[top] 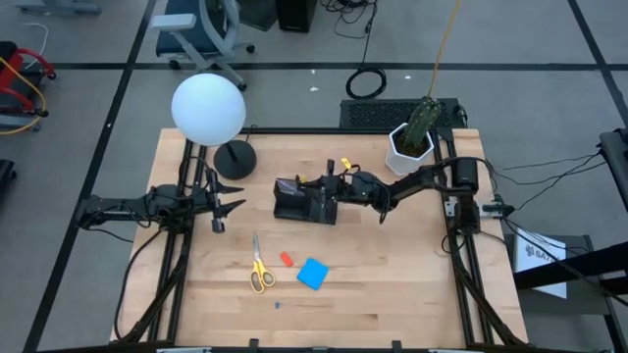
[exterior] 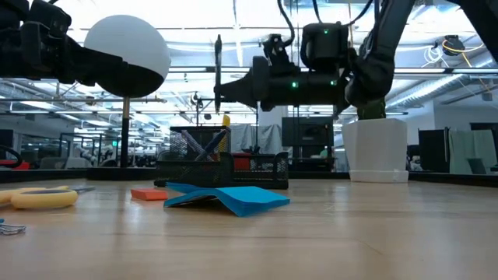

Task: Pick and place office supplies into organizer
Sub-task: Put the black pen into the desk organizer

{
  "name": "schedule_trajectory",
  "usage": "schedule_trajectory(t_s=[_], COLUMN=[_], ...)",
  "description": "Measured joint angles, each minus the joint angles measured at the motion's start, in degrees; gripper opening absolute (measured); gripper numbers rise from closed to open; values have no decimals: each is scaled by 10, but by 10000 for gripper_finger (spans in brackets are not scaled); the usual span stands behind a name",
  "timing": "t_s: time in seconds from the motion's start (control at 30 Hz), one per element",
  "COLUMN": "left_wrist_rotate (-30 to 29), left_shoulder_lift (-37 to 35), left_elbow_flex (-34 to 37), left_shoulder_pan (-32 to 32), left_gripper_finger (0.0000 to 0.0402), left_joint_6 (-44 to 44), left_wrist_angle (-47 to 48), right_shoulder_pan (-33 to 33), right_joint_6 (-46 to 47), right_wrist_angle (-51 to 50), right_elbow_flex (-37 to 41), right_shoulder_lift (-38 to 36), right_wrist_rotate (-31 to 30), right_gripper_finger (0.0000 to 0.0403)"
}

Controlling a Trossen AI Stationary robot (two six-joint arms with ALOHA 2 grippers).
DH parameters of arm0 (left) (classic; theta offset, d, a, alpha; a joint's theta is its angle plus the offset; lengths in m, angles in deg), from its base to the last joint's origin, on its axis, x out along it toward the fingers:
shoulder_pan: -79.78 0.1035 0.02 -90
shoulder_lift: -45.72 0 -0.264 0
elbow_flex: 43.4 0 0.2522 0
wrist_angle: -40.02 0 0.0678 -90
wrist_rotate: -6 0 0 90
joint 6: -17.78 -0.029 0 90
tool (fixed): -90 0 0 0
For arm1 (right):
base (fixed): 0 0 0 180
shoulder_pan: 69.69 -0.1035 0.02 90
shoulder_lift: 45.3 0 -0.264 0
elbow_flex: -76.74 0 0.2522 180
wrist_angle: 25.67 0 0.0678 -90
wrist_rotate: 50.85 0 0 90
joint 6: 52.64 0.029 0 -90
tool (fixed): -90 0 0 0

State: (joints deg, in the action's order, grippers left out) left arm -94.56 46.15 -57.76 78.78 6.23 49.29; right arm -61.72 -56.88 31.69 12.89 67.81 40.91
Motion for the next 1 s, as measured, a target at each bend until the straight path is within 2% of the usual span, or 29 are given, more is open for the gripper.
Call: schedule_trajectory(t_s=[0.6, 1.0], left_wrist_rotate=[0, 0], left_shoulder_lift=[0, 0], left_elbow_flex=[0, 0], left_shoulder_pan=[0, 0], left_gripper_finger=[154, 154], left_joint_6=[0, 0], left_wrist_angle=[0, 0], right_shoulder_pan=[32, 33], right_joint_6=[-13, -10], right_wrist_angle=[24, 24], right_elbow_flex=[-1, -1], right_shoulder_lift=[2, 5], right_wrist_rotate=[40, 42], right_gripper_finger=[23, 24])
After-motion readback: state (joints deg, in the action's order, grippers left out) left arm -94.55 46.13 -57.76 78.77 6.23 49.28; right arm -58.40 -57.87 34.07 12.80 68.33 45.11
